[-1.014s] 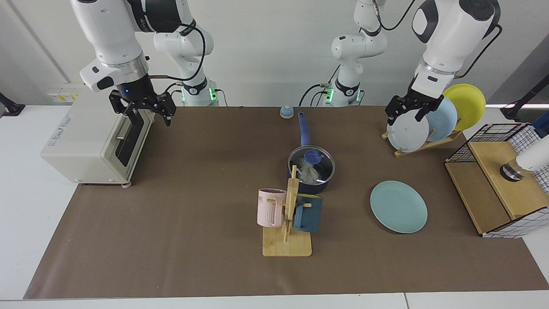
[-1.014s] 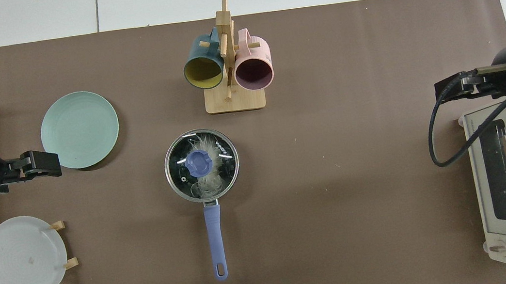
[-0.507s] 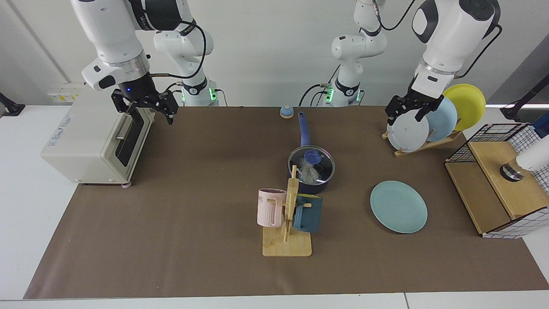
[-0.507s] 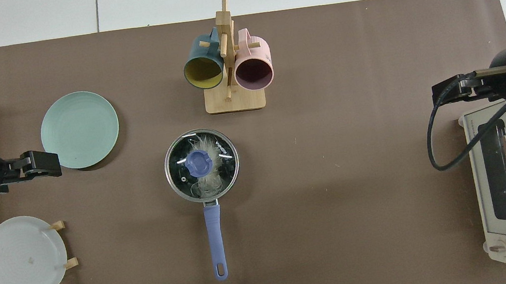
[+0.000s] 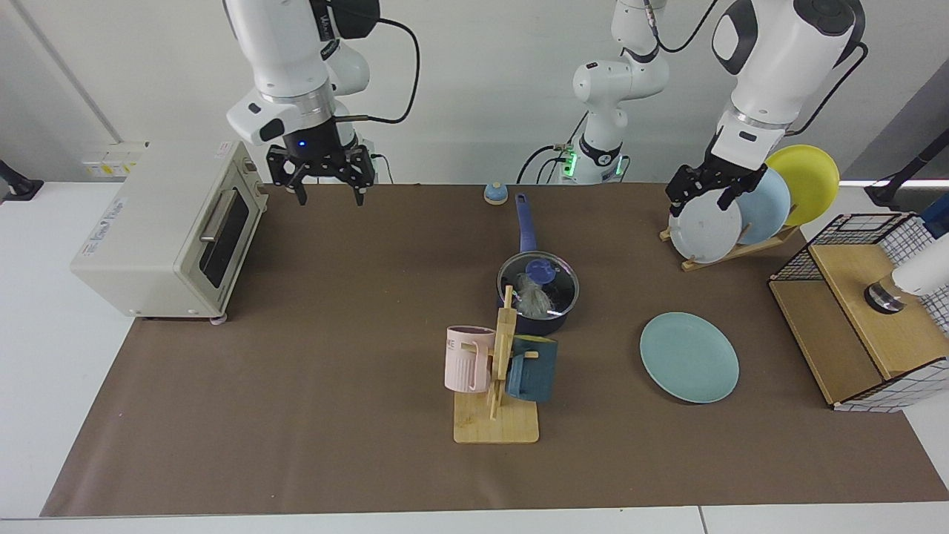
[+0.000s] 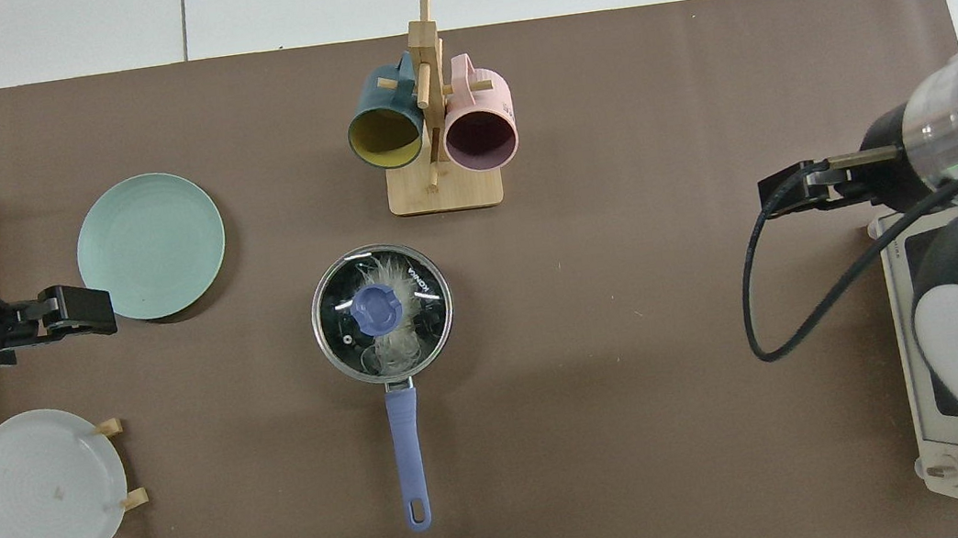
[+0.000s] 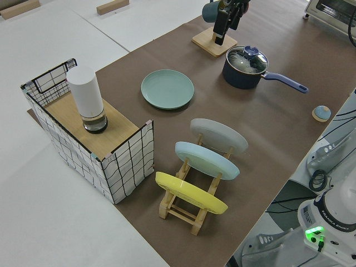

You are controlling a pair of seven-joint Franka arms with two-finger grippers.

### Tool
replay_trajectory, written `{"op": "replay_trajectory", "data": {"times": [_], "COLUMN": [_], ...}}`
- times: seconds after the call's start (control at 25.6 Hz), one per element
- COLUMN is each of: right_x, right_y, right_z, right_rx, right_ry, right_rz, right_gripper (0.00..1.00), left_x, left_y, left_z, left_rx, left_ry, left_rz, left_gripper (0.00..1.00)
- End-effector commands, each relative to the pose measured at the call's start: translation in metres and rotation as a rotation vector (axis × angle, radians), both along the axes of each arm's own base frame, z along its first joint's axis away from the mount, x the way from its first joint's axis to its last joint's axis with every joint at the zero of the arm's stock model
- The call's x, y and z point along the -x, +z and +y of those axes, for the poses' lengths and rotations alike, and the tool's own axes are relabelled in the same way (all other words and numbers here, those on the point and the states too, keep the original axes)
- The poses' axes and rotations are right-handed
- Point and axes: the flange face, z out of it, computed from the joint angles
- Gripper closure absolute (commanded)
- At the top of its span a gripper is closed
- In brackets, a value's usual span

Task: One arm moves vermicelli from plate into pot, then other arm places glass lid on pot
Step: 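Reach the right gripper over the glass lid on the saucepan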

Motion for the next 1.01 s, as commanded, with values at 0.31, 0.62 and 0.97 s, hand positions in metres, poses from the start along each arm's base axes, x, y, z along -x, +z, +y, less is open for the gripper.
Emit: {"op": "replay_trajectory", "data": {"times": [0.31,0.62,0.97], "right_x": [0.007,-0.004,0.002], "right_y": [-0.04,-0.061,-0.129], "right_z": [0.158,0.228,0.317], "right_rx": [-0.019,-0.041,-0.022], "right_ry": [-0.1,-0.123,-0.077], "right_rz": [0.014,0.004,-0.058], "right_gripper": [0.01,0.01,0.01], "left_x": [0.003,0.003,0.003], "left_y": [0.005,0.005,0.005], "left_z": [0.002,0.002,0.002], "left_rx": [0.004,0.004,0.004], "left_ry": [0.0,0.0,0.0], "left_rz": [-0.004,-0.004,-0.004], "left_gripper": [0.0,0.0,0.0]}}
